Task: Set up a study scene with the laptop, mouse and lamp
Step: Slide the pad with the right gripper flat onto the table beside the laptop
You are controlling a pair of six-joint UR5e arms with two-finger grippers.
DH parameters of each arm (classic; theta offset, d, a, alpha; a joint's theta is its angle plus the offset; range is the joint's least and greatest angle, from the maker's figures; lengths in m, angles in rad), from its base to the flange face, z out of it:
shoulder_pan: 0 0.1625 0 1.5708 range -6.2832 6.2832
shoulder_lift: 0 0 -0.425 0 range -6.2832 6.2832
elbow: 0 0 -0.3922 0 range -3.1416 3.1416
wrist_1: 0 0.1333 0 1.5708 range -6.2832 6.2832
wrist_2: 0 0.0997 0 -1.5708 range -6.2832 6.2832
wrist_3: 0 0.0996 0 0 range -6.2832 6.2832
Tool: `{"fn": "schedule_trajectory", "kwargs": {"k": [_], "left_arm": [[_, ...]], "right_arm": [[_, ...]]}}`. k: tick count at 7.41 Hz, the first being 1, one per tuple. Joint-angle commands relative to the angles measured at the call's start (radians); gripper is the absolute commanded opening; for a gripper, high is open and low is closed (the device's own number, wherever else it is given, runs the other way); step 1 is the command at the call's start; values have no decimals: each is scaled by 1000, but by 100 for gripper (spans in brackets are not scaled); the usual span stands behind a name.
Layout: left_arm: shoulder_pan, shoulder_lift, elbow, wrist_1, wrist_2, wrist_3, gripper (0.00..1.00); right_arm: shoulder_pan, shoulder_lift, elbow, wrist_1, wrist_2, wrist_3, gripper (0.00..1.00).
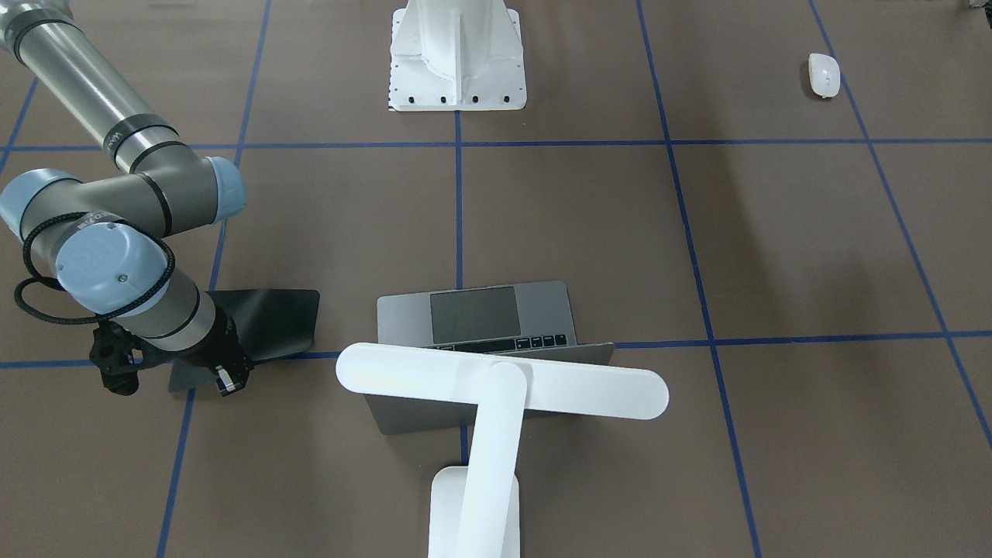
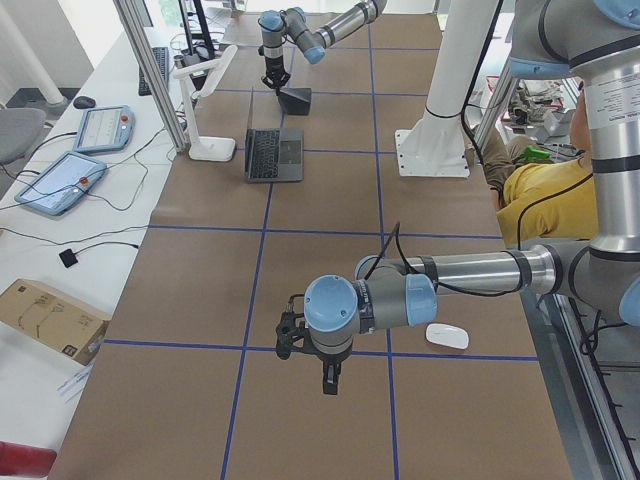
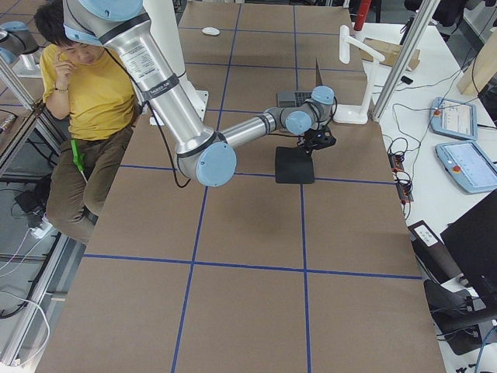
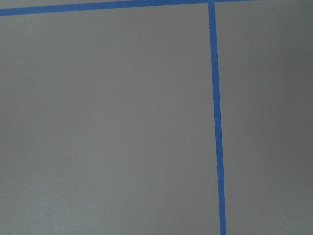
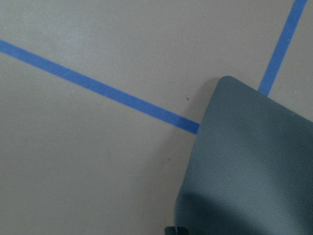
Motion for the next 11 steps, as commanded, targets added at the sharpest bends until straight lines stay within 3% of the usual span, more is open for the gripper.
{"fn": "schedule_trajectory", "kwargs": {"k": [1, 3, 5, 11], "left_arm": [[1, 0, 1, 0, 0, 0, 100], [1, 0, 1, 0, 0, 0, 100], [-1, 0, -1, 0, 0, 0, 100], [-1, 0, 4, -2, 0, 0, 100]], "right_arm": [[-33, 15, -4, 32, -2, 23, 0], [-54, 41, -7, 33, -16, 84, 0], [-56, 96, -70, 33, -21, 137, 0], [-56, 126, -93, 34, -25, 403, 0]]}}
